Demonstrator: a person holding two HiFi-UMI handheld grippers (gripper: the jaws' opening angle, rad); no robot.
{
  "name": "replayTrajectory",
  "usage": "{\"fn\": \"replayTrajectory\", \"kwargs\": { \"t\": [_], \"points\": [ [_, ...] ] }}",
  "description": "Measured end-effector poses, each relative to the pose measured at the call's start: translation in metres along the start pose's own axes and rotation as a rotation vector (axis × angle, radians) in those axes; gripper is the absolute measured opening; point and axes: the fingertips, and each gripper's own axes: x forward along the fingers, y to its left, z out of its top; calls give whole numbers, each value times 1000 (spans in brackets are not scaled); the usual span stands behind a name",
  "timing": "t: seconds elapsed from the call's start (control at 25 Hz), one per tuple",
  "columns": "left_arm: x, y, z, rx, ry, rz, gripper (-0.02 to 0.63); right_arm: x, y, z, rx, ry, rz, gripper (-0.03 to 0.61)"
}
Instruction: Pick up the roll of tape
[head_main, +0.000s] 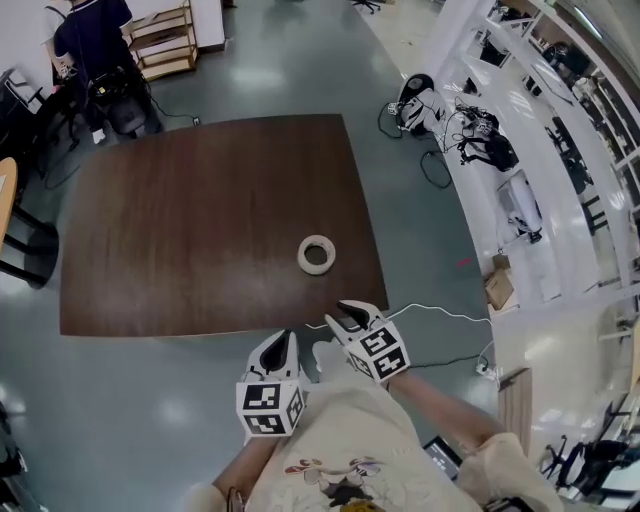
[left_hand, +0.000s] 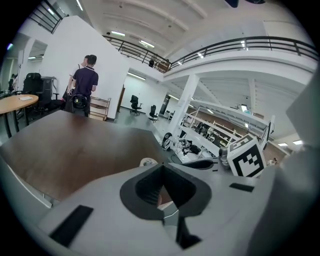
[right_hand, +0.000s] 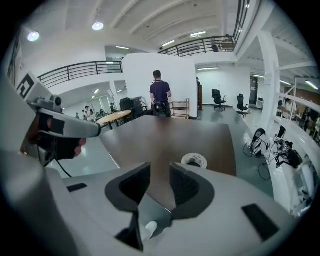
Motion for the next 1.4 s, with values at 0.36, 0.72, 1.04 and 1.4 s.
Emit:
{"fn": "replayTrajectory", "kwargs": {
  "t": [0.36,0.72,1.04,1.4],
  "points": [
    [12,17,1,-42,-3,7,6,42,-6,-6,-50,62,36,126],
    [41,47,-7,-21,38,77,6,82,-26,-11,-89,136,45,138],
    [71,58,-18,-62,75,87,8,123,-50,-18,-162,205,81,160],
    [99,71,-21,-113,118,101,21,166,-76,-26,-227,288,110,163]
  ]
}}
